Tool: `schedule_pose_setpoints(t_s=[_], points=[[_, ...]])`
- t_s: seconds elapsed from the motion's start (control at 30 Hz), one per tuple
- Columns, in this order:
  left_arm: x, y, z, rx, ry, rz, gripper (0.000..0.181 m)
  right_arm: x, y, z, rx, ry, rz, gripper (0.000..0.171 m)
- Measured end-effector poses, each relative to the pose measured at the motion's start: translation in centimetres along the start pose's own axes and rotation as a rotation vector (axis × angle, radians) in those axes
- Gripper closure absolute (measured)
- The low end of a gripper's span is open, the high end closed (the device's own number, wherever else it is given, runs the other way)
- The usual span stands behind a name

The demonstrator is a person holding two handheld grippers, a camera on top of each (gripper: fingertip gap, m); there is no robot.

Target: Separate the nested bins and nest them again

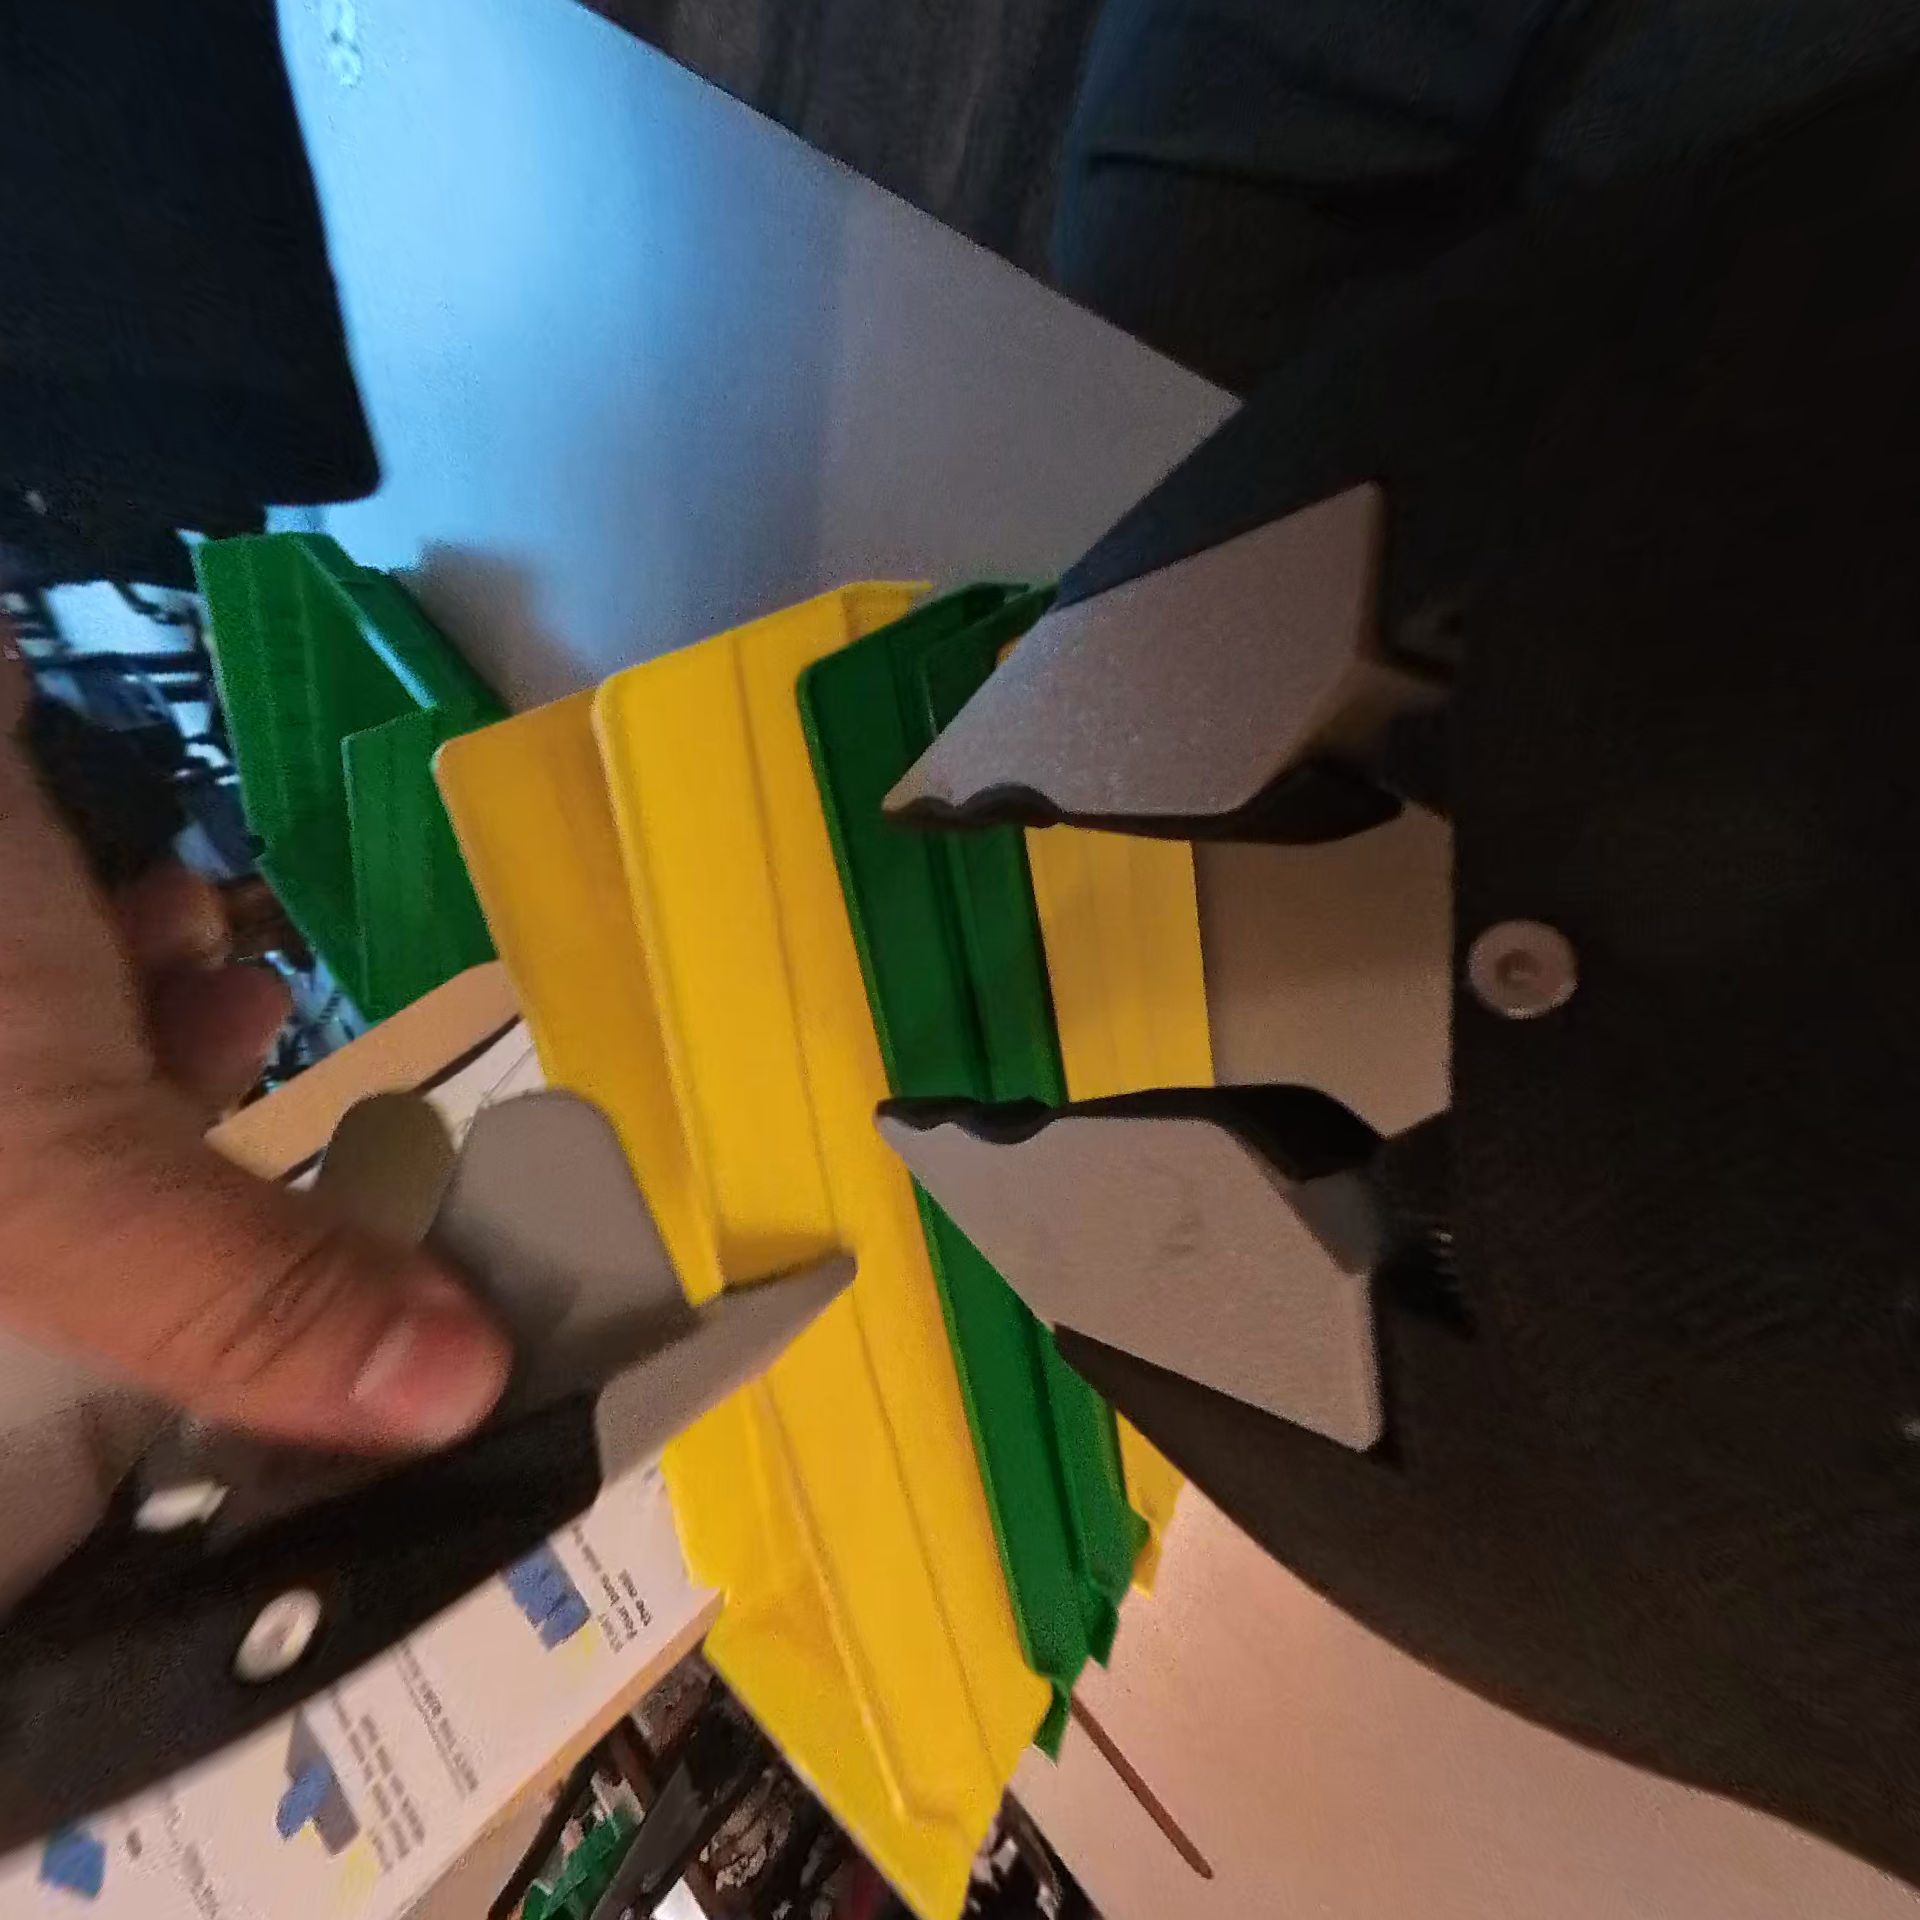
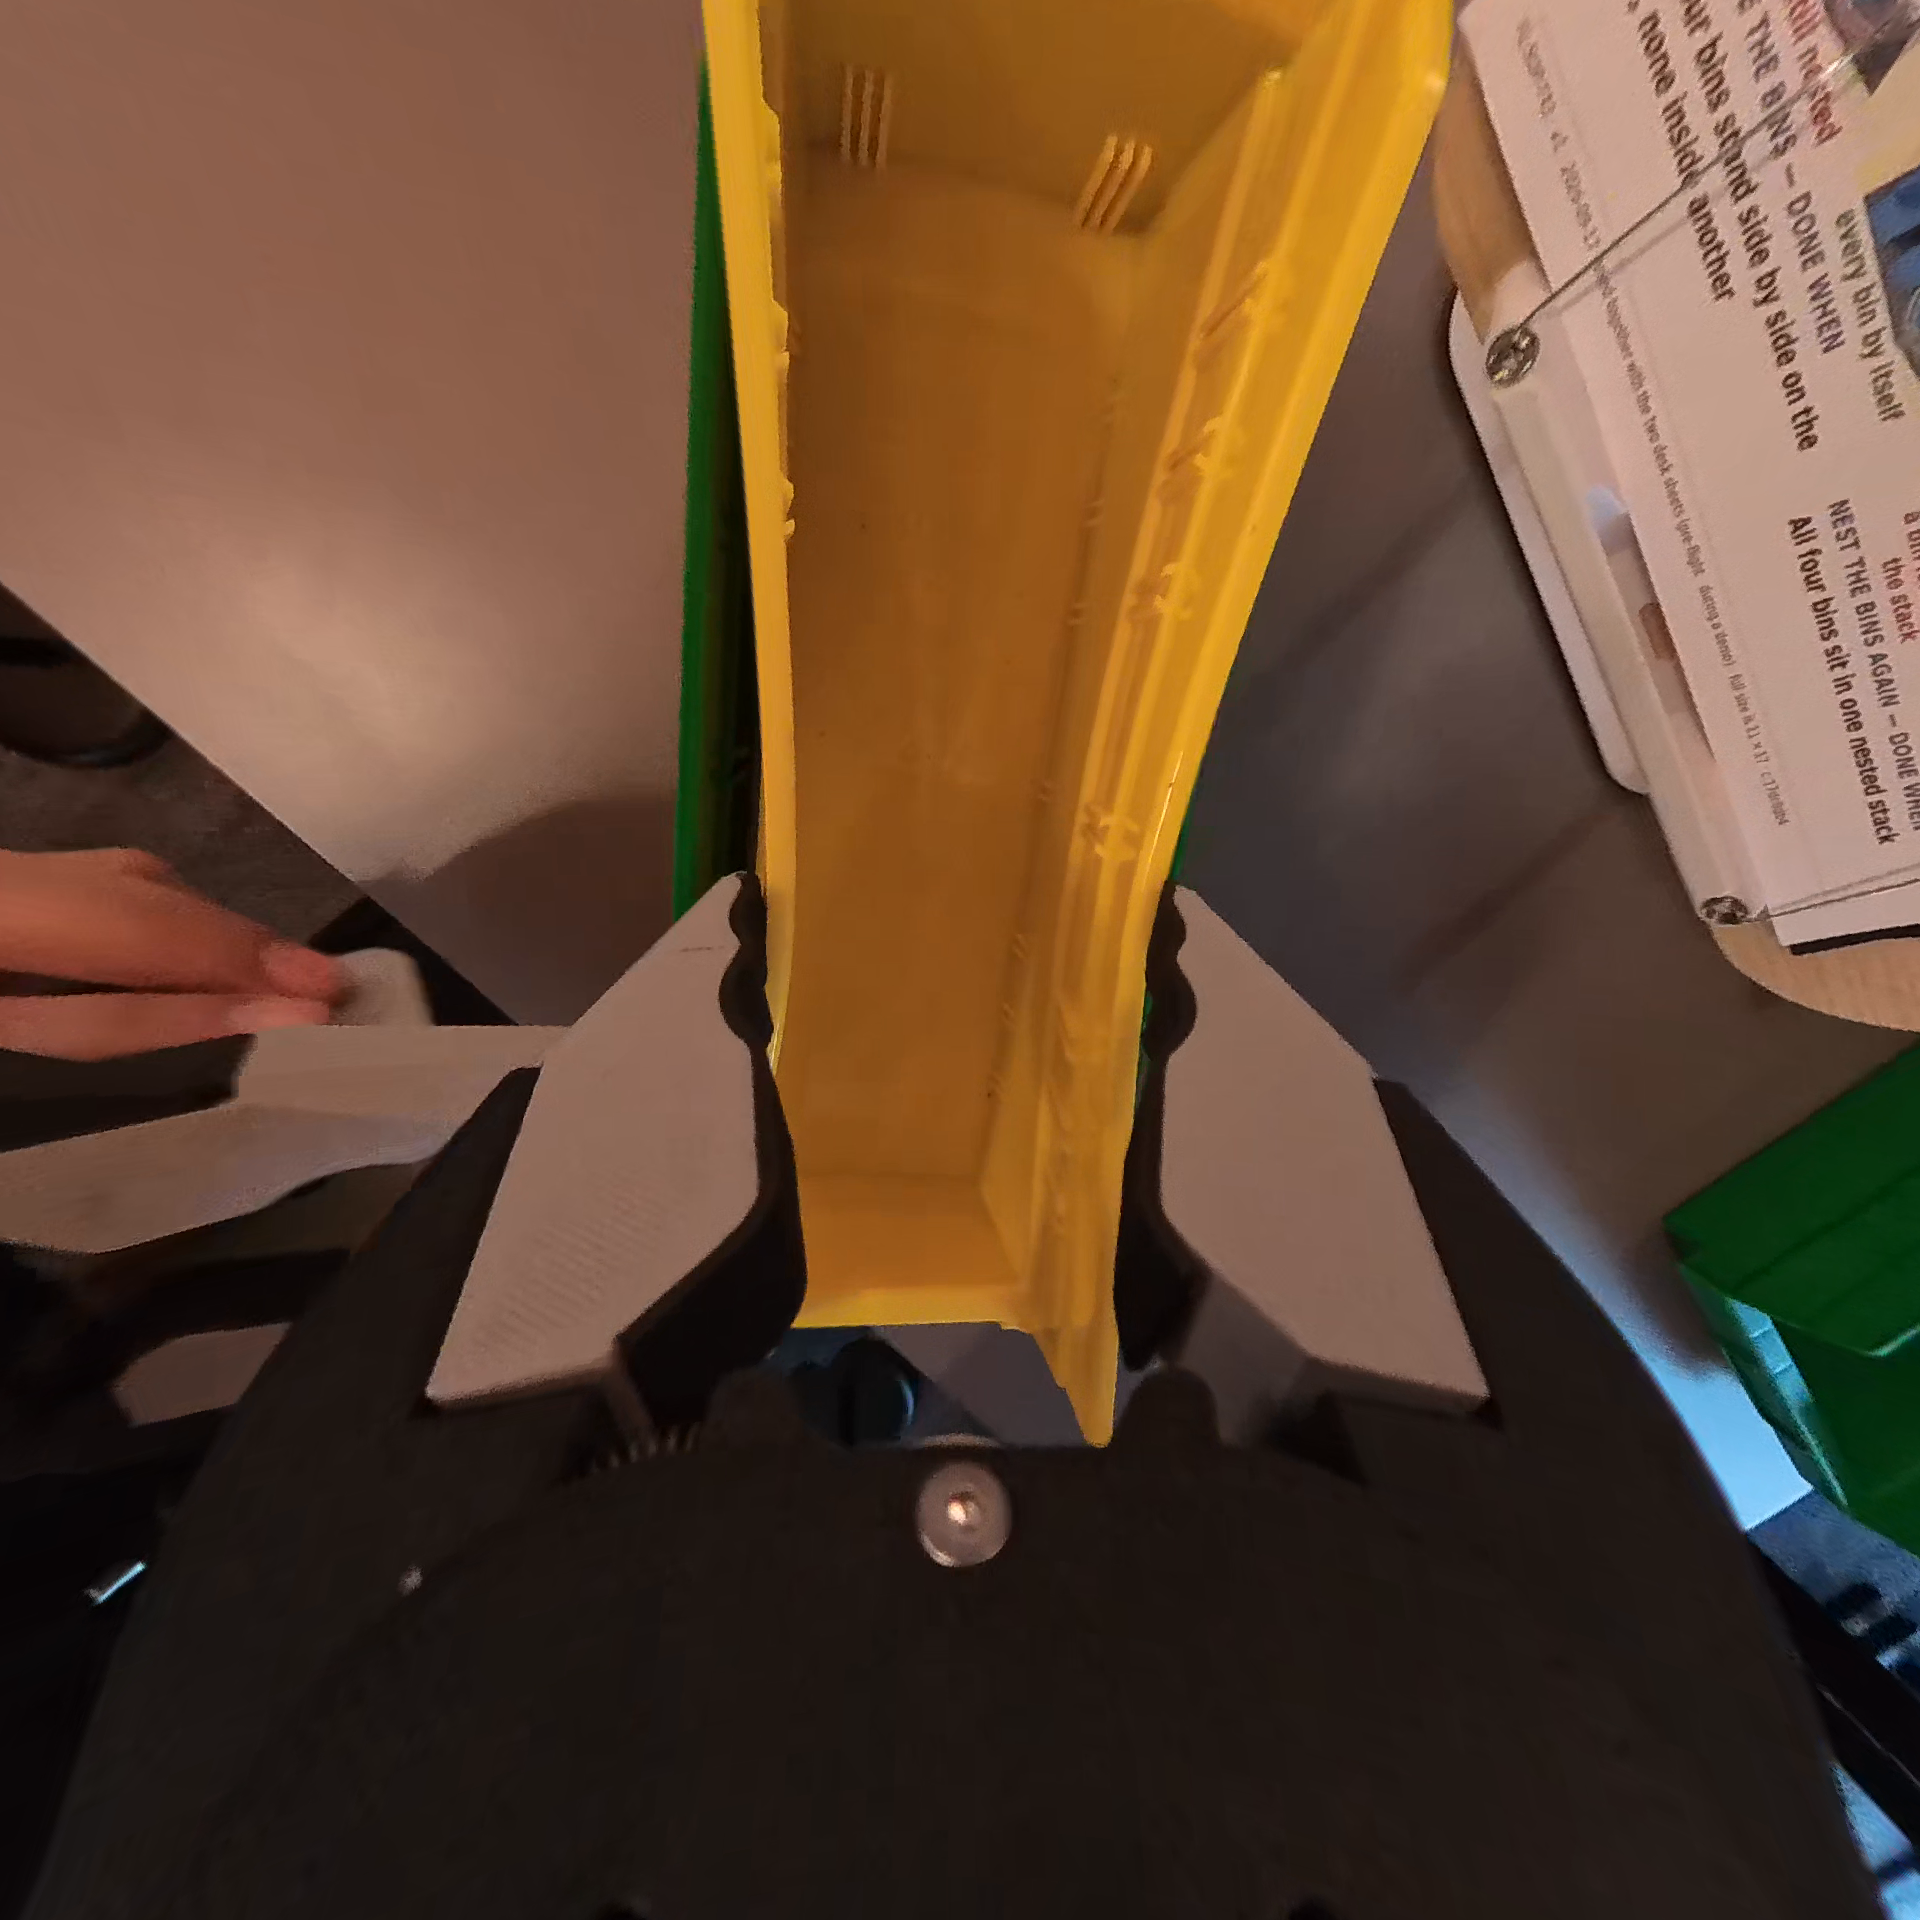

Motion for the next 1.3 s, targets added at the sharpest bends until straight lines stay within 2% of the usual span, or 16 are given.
schedule_pose_setpoints(t_s=[0.13, 0.33, 0.47, 0.6, 0.77, 1.07, 1.2, 1.3], points=[[-0.4, 0.4, 0.5, -0.003, -0.034, 0.018, 0.128, 0.3, 0.0, -2.4, -0.010, 0.062, -0.010, 0.096], [-0.9, -0.3, -0.1, -0.003, -0.054, -0.007, 0.125, -0.7, 1.2, -8.7, -0.030, 0.165, 0.014, 0.093], [-1.1, -1.3, -0.9, 0.018, -0.059, -0.022, 0.126, -3.9, 2.8, -12.5, -0.045, 0.253, 0.045, 0.091], [-1.5, -2.6, -1.6, 0.037, -0.066, -0.076, 0.128, -9.0, 5.4, -13.6, -0.055, 0.345, 0.122, 0.090], [-1.5, -3.2, -2.3, 0.005, -0.045, -0.154, 0.130, -17.0, 9.1, -9.8, -0.079, 0.343, 0.258, 0.090], [-1.4, -2.9, -2.3, 0.004, -0.057, -0.142, 0.131, -32.2, 16.2, 2.3, -0.051, 0.201, 0.599, 0.085], [-1.5, -2.5, -1.7, -0.001, -0.079, -0.132, 0.131, -36.3, 18.8, 6.0, -0.162, 0.113, 0.671, 0.069], [-1.7, -2.2, -1.4, -0.006, -0.094, -0.125, 0.131, -37.5, 20.0, 6.4, -0.184, 0.143, 0.723, 0.058]])
Point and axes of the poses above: each gripper's, where its closed fingertips meet, z out along the fingers, x out of its top, y = z × x across the jaws, the point moved 4 cm from there along -z, back along the fingers, and after that the axes turned 7 degrees about -y, right-handed, at the moved point
